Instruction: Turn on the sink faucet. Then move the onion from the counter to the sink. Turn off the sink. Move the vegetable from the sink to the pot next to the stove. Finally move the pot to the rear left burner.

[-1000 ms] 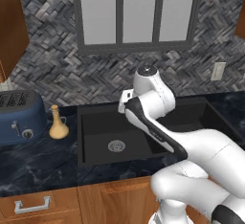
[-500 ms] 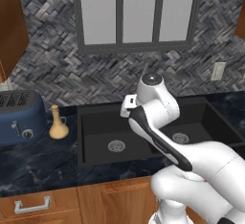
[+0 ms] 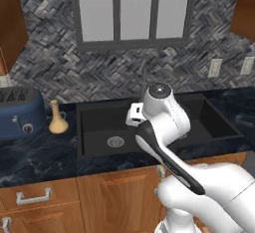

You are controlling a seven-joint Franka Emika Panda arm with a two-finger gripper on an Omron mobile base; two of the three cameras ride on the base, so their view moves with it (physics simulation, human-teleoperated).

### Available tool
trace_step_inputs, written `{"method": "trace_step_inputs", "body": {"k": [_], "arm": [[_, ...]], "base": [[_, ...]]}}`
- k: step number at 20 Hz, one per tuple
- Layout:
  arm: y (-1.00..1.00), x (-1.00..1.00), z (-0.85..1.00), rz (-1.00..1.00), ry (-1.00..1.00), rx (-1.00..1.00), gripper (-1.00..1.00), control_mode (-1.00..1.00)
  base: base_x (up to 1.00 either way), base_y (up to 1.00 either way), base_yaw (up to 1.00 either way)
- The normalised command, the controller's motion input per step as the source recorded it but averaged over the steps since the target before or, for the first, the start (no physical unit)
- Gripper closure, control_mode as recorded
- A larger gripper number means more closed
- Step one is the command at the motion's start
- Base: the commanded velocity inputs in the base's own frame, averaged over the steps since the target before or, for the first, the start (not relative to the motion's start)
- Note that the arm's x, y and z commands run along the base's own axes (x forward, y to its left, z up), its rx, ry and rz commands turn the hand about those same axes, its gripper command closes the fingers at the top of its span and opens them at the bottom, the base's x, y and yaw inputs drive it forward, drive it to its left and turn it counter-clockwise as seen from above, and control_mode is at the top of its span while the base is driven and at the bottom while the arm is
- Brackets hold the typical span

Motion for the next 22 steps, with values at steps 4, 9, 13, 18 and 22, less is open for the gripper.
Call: {"method": "trace_step_inputs", "body": {"k": [4,9,13,18,22], "arm": [[0.00,0.00,0.00,0.00,0.00,0.00,1.00,1.00],[0.00,0.00,0.00,0.00,0.00,0.00,1.00,1.00],[0.00,0.00,0.00,0.00,0.00,0.00,1.00,1.00],[0.00,0.00,0.00,0.00,0.00,0.00,1.00,1.00],[0.00,0.00,0.00,0.00,0.00,0.00,1.00,1.00]], "base": [[-0.80,-0.48,-0.16],[-0.53,-0.60,-0.17],[-0.24,-0.64,-0.17],[-0.08,-0.63,-0.15],[-0.02,-0.70,-0.12]]}}
